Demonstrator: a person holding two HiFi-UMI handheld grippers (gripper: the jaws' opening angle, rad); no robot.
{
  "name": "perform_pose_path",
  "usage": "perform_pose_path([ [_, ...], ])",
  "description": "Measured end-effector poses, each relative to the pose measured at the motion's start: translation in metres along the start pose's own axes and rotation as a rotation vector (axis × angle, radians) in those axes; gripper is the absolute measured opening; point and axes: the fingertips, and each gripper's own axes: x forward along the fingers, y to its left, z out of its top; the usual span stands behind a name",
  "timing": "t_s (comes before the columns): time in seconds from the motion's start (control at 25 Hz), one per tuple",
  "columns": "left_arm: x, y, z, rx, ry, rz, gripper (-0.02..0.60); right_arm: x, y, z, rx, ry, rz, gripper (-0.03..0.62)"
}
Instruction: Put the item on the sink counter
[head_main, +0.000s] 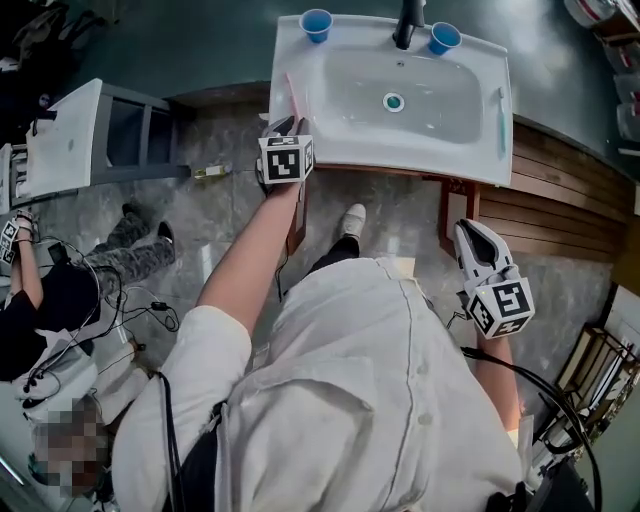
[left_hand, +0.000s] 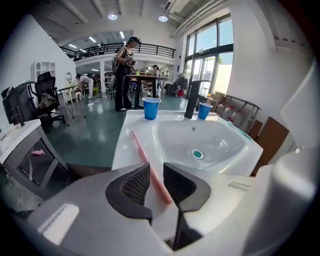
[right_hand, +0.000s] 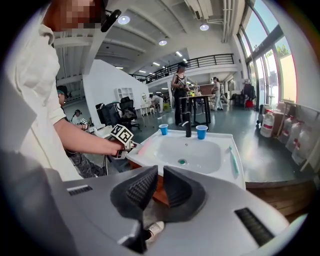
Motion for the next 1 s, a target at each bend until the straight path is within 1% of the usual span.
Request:
perform_pose_path([
  [0.16,0.012,0.003,-0.006,0.007,0.03,0.004,0.072,0.006,-0.003,0.001,0.014,0.011,-0.027,0.008],
  [0.24,0.015,0.007,-0.009,0.01,0.031,0.022,0.072,0.008,-0.003,-0.001,0.023,0.017,-0.033,0.008],
  [0.36,0.016,0.013,-0.013,-0.005,0.025,0.056,0.071,0.01,0.0,-0.006,0.03,0.03,-0.028,0.008],
  [0.56,0.018,0.016,-0.017,-0.008,0.062,0.086,0.069,0.009,0.003,-0.007,0.029,0.017,-0.02,0.008],
  [0.64,0.018,0.014,-0.019,-0.011,0.077,0.084,0.052,0.002,0.003,-0.007,0.03,0.007,-0.021,0.008],
  [0.76,0.017,0.015,-0.018,-0.009,0.075,0.096,0.049,-0.012,-0.003,-0.013,0.032,-0.005,-0.029,0.008],
  [0.88,0.01,0.013,-0.019,-0.038,0.07,0.114,0.049,-0.03,-0.009,-0.027,0.045,-0.013,-0.039,0.008],
  [1.0,-0.007,0.0,-0.02,-0.045,0.049,0.121,0.049,-0.052,-0.013,-0.045,0.057,-0.018,-0.044,0.008],
])
